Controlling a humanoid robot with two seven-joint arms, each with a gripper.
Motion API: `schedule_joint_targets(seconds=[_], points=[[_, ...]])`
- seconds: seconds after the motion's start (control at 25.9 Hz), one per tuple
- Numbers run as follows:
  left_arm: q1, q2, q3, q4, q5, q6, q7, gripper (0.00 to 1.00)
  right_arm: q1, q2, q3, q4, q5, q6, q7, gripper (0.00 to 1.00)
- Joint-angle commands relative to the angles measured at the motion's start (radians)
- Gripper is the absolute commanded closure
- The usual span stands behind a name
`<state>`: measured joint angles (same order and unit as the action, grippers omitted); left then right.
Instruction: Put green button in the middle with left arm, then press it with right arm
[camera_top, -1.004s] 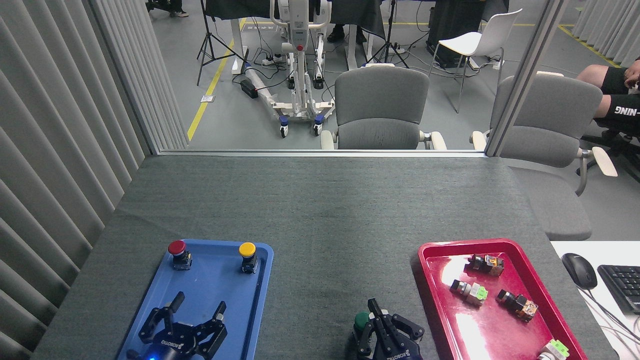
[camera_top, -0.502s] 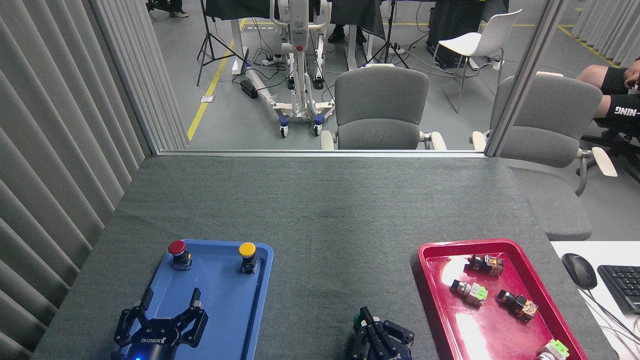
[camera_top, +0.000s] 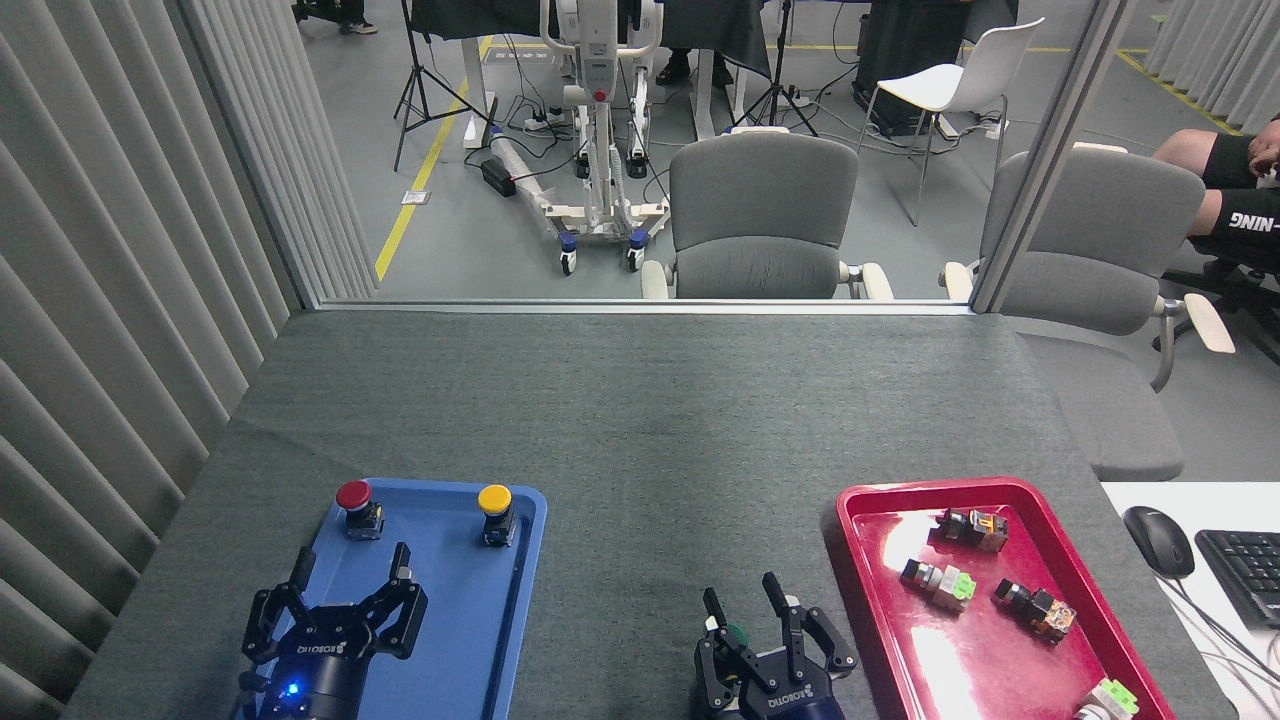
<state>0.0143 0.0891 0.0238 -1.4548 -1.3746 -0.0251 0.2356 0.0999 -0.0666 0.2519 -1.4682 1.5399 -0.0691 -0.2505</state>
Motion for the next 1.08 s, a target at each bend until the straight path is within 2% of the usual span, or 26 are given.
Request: schedule_joint_targets(seconds=[0.0, 0.31, 0.58, 0.89, 1.04], points=[[-0.002, -0.009, -0.01, 0.007, 0.0, -0.002, 0.002, 0.0, 0.0, -0.001, -0.011, -0.037, -0.006, 0.006, -0.015, 0.0], [-0.002, -0.006, -0.01, 0.005, 0.0, -0.009, 0.001, 0.0, 0.004, -0.016, -0.1, -0.04, -0.004, 0.239, -0.01, 0.01], [0.009, -0.002, -0.012, 0.002, 0.0, -0.012, 0.001, 0.0, 0.052, -0.051, -0.191, -0.127, -0.004, 0.249, 0.016, 0.01], [0.007, -0.003, -0.01, 0.01, 0.0, -0.039, 0.001, 0.0, 0.053, -0.068, -0.192, -0.123, -0.007, 0.241, 0.017, 0.01], [0.003, -0.002, -0.01, 0.01, 0.0, -0.041, -0.001, 0.0, 0.057, -0.091, -0.187, -0.109, -0.04, 0.246, 0.016, 0.01]])
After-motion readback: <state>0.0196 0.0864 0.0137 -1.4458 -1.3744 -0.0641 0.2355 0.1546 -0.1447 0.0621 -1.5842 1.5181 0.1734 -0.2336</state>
